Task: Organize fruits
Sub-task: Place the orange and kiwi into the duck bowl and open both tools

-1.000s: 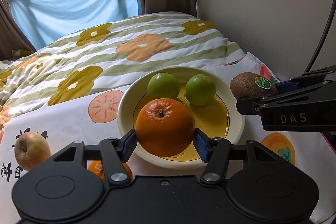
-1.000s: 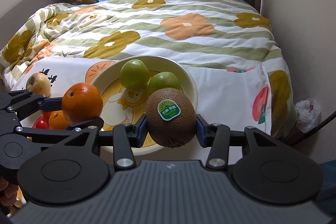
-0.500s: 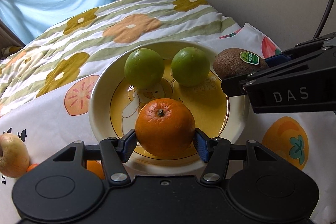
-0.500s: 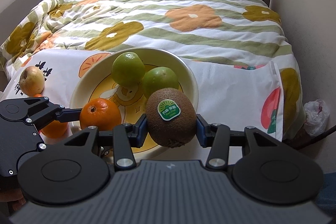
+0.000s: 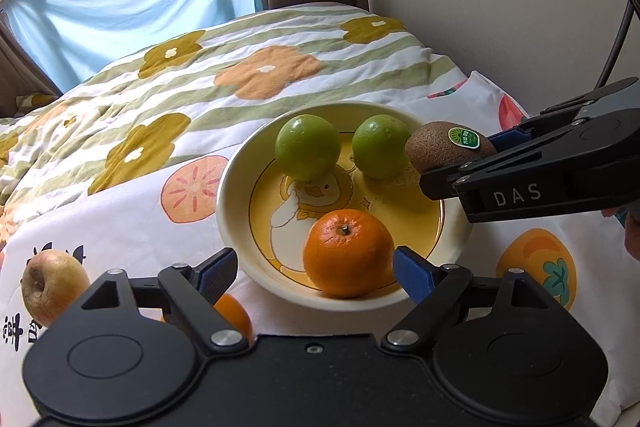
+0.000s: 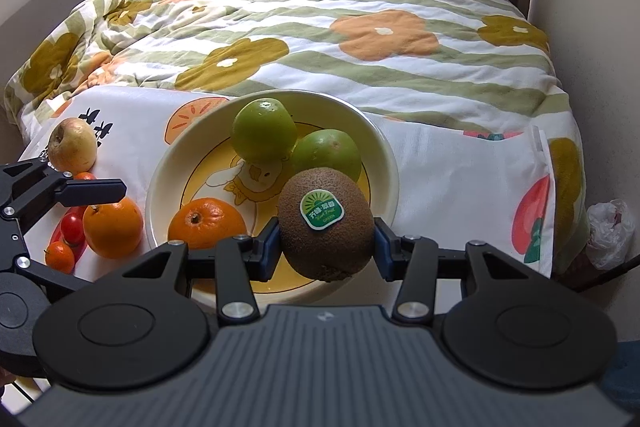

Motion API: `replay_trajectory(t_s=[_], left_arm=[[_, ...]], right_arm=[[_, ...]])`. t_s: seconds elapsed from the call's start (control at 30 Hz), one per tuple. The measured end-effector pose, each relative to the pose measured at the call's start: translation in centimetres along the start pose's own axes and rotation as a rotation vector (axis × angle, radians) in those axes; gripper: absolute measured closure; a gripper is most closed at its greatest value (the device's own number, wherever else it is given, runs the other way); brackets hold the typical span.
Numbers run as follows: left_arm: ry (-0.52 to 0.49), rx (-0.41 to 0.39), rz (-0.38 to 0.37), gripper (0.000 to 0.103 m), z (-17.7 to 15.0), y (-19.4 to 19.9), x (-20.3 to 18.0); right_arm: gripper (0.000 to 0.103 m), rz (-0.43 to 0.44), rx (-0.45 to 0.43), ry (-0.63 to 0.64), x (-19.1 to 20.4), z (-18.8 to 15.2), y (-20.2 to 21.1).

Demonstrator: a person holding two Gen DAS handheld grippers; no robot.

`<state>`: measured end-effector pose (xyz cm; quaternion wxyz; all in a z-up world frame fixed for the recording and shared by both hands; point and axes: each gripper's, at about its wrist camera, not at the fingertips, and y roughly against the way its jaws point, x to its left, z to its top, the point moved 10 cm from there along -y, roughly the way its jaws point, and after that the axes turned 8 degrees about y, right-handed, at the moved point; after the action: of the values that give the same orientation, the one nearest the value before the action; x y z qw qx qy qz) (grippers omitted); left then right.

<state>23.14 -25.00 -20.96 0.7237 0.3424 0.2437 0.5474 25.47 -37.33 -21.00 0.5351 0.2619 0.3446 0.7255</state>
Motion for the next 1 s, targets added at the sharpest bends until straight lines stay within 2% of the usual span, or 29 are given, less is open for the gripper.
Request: replay_trajectory(t_s=[0.27,0.43,0.67,0.77,0.83,1.0], left_arm=[[0.026,-0.024,0.042,0.015,-0.4,2.0,1.8],[0.042,-0.03,0.058,0.015,-0.8,2.6,2.5],[0.063,-0.02,0.087,0.015,-1.5,3.0,3.5],[0.071,-0.016,0.096,0.014,-1.8,3.2,3.8],[0.075,-0.014,0.099,0.014,-2.0,3.4,4.0],[0.083,-0.019,0.11,0.014,-2.0,4.0,4.2]], right_arm=[[0.042,0.043,0.03,0.034,1.1,0.2,-1.4],[0.042,0.066,0.055,0.006,1.2,-0.1,-2.5],[0.039,0.074,0.032,0.015,1.3,0.2,-2.6],[0.027,0.071,-0.002,0.023,1.5,0.7,-2.0],[0.012,0.053,-0.017,0.014,1.3,0.8,-1.7],[0.003,0.043,-0.035,-0.016,1.2,0.6,-0.6]])
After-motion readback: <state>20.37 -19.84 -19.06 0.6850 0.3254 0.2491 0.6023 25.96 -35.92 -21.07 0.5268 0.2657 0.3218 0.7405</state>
